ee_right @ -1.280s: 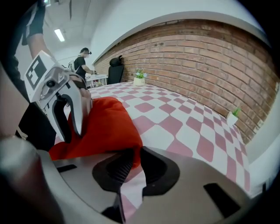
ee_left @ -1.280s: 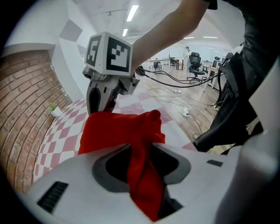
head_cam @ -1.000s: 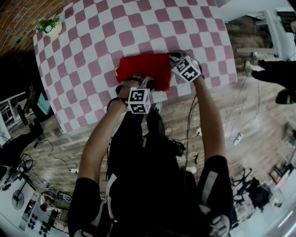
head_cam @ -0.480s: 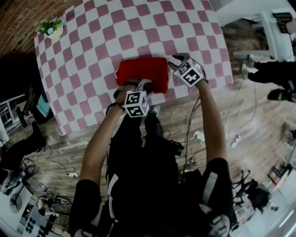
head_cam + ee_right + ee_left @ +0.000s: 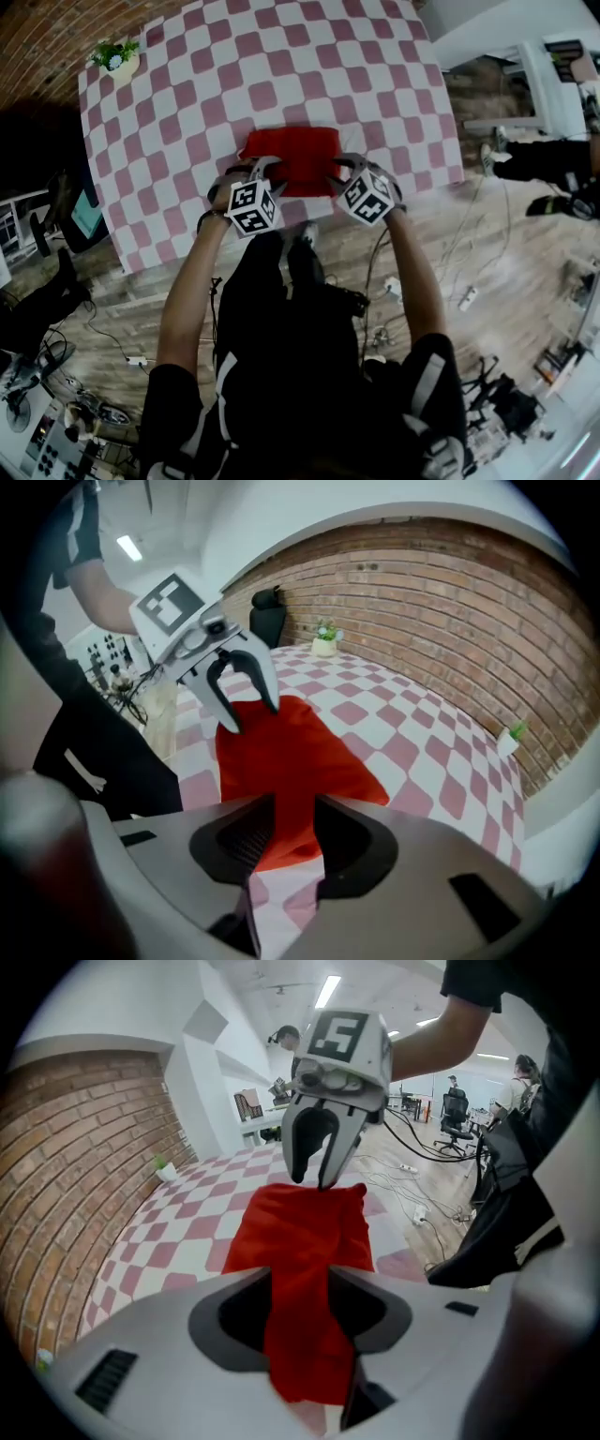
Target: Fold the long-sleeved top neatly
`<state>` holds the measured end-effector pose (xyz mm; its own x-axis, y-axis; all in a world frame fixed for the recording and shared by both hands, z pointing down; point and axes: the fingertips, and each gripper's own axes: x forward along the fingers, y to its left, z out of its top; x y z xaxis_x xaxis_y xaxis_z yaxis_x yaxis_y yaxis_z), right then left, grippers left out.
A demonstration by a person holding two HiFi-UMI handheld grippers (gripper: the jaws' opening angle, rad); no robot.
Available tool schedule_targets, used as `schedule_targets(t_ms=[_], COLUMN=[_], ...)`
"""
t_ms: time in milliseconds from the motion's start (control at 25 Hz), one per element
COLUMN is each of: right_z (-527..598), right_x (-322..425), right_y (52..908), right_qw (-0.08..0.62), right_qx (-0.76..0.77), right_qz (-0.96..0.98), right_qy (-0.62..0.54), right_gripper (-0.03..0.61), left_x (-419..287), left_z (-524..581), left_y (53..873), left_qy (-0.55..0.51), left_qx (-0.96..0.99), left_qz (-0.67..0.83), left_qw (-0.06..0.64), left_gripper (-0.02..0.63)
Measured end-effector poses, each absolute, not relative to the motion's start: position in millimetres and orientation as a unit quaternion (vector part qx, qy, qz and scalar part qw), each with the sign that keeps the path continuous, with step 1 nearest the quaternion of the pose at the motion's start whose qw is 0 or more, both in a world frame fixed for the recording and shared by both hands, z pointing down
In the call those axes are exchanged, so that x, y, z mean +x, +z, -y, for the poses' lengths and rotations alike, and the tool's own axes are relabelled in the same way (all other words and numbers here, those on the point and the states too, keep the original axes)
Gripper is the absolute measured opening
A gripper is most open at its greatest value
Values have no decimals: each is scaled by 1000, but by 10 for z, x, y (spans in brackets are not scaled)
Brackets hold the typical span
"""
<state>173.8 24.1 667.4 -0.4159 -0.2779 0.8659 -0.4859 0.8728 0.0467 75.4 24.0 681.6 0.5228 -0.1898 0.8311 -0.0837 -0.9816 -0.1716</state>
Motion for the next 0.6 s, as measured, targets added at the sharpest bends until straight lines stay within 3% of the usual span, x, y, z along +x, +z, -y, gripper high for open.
schedule_targets(t_ms=[160,600], right_z=[-532,-598], right_x=[1739,1816], right_y=[7033,7304], right_qw=[523,546], right_qx=[202,202], right_qz=[820,802], right_qy=[110,134], right_gripper=[147,163], left_x=[551,539], left_z=[-243,-264], left_y=[7019,7235], left_qy=[-505,-494], left_qx=[-859,-866], left_qz=[-72,-78], left_qw=[45,24], left_gripper=[187,189])
